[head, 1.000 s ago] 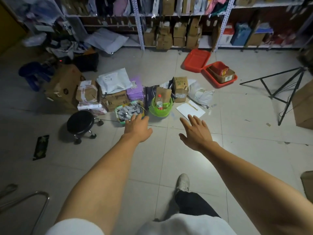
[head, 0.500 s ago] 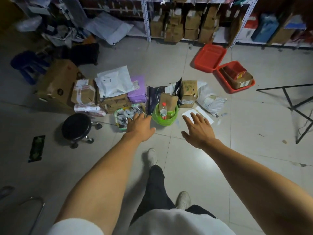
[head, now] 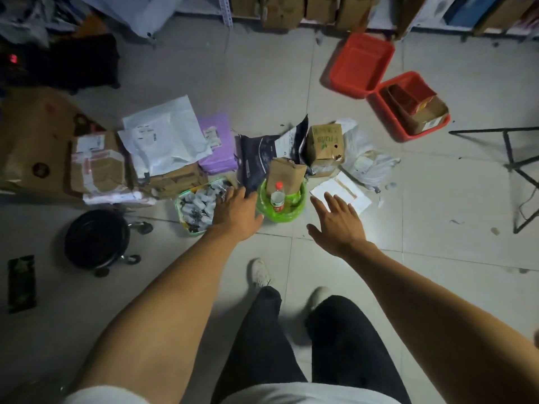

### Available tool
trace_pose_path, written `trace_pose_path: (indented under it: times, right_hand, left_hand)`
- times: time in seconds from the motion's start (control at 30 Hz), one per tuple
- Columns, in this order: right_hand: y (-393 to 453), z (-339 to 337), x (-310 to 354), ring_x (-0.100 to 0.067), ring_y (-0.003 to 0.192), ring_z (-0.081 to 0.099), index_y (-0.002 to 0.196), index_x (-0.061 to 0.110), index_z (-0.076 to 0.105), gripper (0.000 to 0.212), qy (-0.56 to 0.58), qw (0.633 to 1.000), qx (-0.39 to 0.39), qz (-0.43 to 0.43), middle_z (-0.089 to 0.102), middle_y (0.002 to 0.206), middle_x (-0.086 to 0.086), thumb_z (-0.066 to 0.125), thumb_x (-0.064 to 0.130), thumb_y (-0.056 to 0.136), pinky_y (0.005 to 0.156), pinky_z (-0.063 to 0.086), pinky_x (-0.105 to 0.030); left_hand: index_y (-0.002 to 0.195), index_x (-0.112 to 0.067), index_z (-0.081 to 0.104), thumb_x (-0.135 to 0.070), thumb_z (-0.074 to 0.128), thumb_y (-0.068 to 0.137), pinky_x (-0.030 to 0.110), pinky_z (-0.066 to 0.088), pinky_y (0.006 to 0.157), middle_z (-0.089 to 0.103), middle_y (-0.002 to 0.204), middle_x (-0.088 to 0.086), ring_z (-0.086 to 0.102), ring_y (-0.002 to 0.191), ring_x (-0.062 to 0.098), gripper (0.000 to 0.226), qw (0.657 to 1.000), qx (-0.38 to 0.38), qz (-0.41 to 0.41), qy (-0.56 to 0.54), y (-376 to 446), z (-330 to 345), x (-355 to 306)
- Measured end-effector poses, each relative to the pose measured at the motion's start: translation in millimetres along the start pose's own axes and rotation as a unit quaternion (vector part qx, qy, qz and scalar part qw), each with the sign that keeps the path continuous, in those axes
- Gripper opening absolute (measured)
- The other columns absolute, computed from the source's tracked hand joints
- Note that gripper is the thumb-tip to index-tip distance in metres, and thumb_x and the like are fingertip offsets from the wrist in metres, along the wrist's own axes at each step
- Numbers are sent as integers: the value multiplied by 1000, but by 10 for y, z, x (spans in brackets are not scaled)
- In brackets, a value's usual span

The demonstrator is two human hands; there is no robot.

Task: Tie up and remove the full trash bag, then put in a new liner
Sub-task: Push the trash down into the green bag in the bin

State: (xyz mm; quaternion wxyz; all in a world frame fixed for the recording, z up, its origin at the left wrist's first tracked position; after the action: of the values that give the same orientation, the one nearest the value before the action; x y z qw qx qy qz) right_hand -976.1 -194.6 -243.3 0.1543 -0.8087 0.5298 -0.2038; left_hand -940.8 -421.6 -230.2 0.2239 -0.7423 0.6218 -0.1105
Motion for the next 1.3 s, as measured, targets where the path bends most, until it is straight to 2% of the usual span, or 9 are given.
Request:
trace_pose_path:
  times: [0.17, 0.3, 0.63, 0.77, 0.9, 0.97, 1.03, 1.2, 1.3]
  right_hand:
    - [792, 444, -215, -30, 150, 11, 153, 28, 11, 74, 10, 999, 46, 3, 12, 163, -10, 42, 55, 92, 121, 15, -48]
    - [1554, 945, -415, -30, 150, 10, 154, 29, 10, 73, 4, 998, 67, -10, 12, 163, -9, 41, 56, 92, 120, 14, -47]
    - [3167, 2124, -807, -33, 146, 20, 152, 23, 16, 75, 31, 999, 27, -18, 21, 160, -13, 49, 51, 90, 118, 22, -45]
    - [3505, 2281, -875, -35, 145, 22, 152, 22, 18, 74, 47, 998, -27, -25, 20, 159, -16, 52, 45, 90, 116, 27, -46]
    - [3766, 2372, -875, -37, 146, 17, 153, 18, 16, 75, 53, 995, -75, -35, 14, 161, -18, 51, 38, 91, 118, 24, -47]
    - [3867, 2411, -857, -36, 146, 19, 153, 16, 16, 75, 60, 994, -84, -36, 19, 159, -17, 52, 36, 90, 118, 24, -46]
    - [3934, 2450, -833, -36, 140, 27, 152, 15, 20, 74, 73, 992, -94, -38, 32, 152, -16, 54, 31, 89, 113, 31, -46]
    - [3977, 2605, -793, -37, 130, 35, 150, 13, 27, 64, 64, 990, -121, -34, 40, 140, -17, 52, 24, 92, 103, 40, -43]
    - [3959, 2693, -806, -37, 123, 40, 148, 13, 32, 61, 61, 987, -146, -20, 43, 137, -17, 51, 15, 90, 92, 45, -42]
  left_hand:
    - [142, -20, 39, -44, 55, 87, 53, 34, 108, 40, 147, 10, 31, 137, 34, 63, 1000, 14, -13, -22, 783, 439, 40]
    - [136, -20, 47, -44, 56, 86, 49, 39, 104, 45, 141, 9, 38, 131, 33, 56, 999, 19, -29, -34, 1453, 999, 116]
    - [135, -22, 49, -50, 55, 86, 47, 41, 104, 44, 145, 8, 41, 132, 33, 57, 996, 17, -57, -64, 2884, 2475, 340]
    - [136, -23, 48, -52, 56, 85, 47, 44, 100, 48, 140, 6, 45, 126, 34, 59, 995, 4, -57, -85, 3195, 2745, 325]
    - [137, -25, 47, -57, 58, 81, 45, 47, 93, 50, 138, 4, 50, 123, 33, 65, 991, -20, -55, -118, 3383, 2924, 320]
    - [136, -27, 46, -60, 61, 78, 41, 47, 89, 52, 136, 4, 54, 120, 32, 68, 989, -36, -53, -135, 3436, 2987, 308]
    - [135, -29, 46, -58, 65, 76, 40, 47, 88, 55, 134, 2, 55, 118, 31, 68, 983, -45, -44, -175, 3477, 3038, 286]
    - [114, -24, 58, -37, 72, 80, 41, 53, 81, 67, 111, 3, 65, 98, 30, 39, 974, -48, -14, -219, 3570, 3161, 232]
    - [114, -20, 59, -32, 72, 83, 41, 53, 83, 69, 110, 6, 66, 98, 29, 36, 968, -52, -24, -244, 3622, 3233, 255]
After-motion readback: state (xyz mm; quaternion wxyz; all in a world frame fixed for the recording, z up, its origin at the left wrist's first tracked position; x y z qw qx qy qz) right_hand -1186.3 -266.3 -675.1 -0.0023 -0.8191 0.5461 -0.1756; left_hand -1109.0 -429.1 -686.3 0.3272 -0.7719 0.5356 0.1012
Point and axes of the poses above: each hand's wrist, its own y-axis towards the middle knuckle, its own z-axis out of the palm, x = y × z, the point moved 3 cm from there along y, towards the middle knuckle
